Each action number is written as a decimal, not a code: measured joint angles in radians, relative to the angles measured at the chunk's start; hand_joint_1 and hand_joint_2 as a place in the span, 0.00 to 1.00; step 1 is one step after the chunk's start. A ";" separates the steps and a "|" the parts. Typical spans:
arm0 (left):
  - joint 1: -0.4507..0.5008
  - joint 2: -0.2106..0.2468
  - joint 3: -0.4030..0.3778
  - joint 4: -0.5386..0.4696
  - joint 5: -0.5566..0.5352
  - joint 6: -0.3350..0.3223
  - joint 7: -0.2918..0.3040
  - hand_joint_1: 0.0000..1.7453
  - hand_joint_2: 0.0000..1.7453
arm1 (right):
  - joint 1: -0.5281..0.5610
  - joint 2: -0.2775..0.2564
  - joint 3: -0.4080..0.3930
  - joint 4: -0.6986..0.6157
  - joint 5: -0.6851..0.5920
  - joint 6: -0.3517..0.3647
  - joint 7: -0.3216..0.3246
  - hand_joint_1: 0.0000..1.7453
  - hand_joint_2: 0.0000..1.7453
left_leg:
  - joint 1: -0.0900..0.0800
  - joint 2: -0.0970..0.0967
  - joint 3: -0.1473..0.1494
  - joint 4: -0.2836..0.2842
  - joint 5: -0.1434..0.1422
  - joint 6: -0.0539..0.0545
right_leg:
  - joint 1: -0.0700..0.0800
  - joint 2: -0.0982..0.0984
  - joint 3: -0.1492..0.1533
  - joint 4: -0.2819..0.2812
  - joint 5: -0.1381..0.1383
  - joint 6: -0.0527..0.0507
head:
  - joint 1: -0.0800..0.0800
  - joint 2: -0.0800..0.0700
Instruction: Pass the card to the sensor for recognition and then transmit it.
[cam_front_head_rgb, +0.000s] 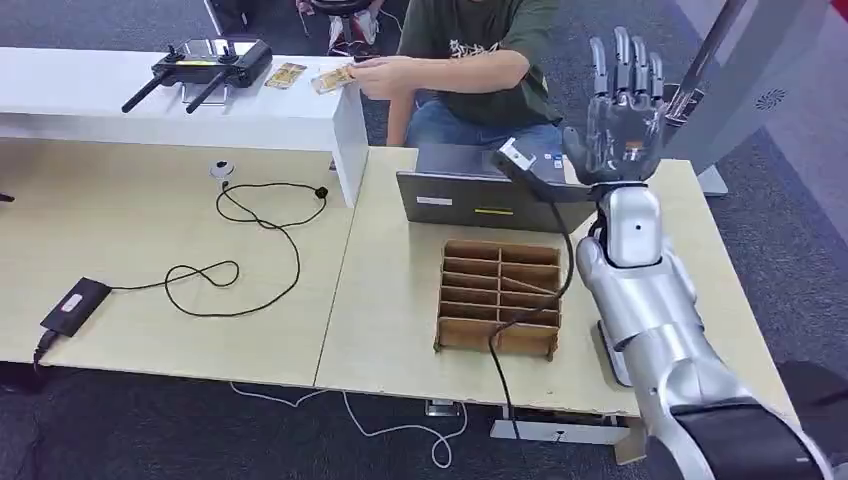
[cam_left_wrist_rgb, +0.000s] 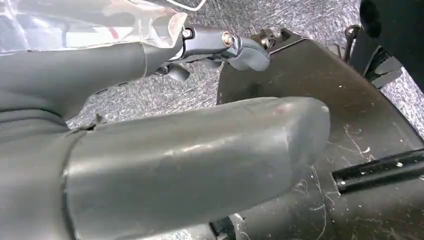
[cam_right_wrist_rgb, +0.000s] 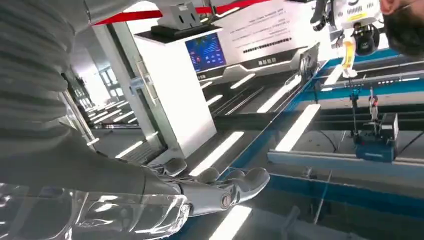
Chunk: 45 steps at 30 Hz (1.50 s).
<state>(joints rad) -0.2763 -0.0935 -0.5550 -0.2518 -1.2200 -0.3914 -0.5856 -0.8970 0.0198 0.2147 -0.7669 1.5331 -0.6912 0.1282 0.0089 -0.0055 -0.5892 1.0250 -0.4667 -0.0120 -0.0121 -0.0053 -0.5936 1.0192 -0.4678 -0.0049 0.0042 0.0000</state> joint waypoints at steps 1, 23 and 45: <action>0.002 0.001 0.000 0.000 0.001 0.003 0.001 0.00 0.00 | 0.015 0.000 -0.009 -0.024 -0.002 0.000 -0.007 0.00 1.00 | 0.000 0.000 0.000 0.000 0.000 0.000 | 0.000 0.000 0.000 0.000 0.000 0.000 | 0.000 0.000; 0.034 0.022 0.002 0.000 0.027 0.071 0.004 0.00 0.00 | 0.484 -0.011 -0.140 -0.550 0.005 0.000 -0.021 0.00 1.00 | 0.000 0.000 0.000 0.000 -0.001 -0.001 | 0.000 0.000 0.000 0.000 -0.001 0.000 | 0.000 0.000; 0.048 0.031 0.008 0.000 0.029 0.091 0.012 0.00 0.00 | 0.846 -0.016 -0.215 -0.817 0.006 0.011 -0.003 0.00 1.00 | 0.000 0.000 -0.001 0.000 -0.002 0.000 | 0.000 0.000 0.000 -0.001 -0.002 0.000 | 0.000 0.000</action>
<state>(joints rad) -0.2284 -0.0626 -0.5467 -0.2522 -1.1910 -0.3006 -0.5737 -0.0515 0.0038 -0.0004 -1.5842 1.5389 -0.6798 0.1251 0.0093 -0.0055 -0.5899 1.0247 -0.4686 -0.0124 -0.0119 -0.0053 -0.5941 1.0185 -0.4694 -0.0044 0.0042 0.0000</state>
